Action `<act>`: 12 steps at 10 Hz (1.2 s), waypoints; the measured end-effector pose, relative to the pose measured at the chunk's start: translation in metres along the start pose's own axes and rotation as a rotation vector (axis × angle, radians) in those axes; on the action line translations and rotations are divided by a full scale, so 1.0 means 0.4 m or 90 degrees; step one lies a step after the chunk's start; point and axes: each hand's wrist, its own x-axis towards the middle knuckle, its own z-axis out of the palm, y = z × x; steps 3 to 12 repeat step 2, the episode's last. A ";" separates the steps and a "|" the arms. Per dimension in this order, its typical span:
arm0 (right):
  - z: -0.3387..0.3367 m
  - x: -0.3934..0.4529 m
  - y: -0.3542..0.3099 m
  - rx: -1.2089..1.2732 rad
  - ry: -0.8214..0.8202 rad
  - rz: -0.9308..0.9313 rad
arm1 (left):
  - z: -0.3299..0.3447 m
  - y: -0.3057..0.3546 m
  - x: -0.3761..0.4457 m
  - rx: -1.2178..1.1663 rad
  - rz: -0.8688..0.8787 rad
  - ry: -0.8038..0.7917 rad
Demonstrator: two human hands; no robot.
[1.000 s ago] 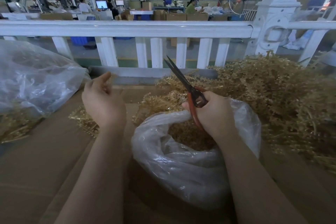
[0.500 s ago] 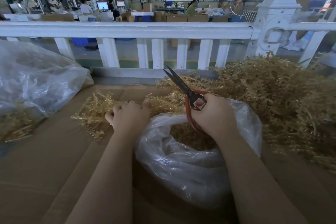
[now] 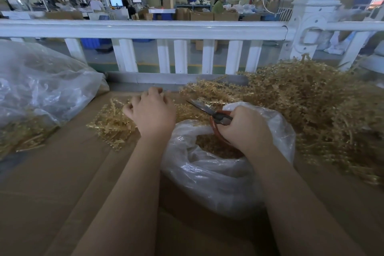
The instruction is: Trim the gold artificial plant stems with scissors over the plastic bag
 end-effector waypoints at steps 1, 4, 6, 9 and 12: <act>-0.016 -0.018 0.000 -0.035 -0.015 -0.008 | -0.015 0.029 -0.013 -0.040 0.040 -0.004; -0.038 -0.046 0.005 -0.063 0.026 -0.028 | -0.029 0.064 -0.029 -0.044 0.091 -0.058; -0.038 -0.046 0.005 -0.063 0.026 -0.028 | -0.029 0.064 -0.029 -0.044 0.091 -0.058; -0.038 -0.046 0.005 -0.063 0.026 -0.028 | -0.029 0.064 -0.029 -0.044 0.091 -0.058; -0.038 -0.046 0.005 -0.063 0.026 -0.028 | -0.029 0.064 -0.029 -0.044 0.091 -0.058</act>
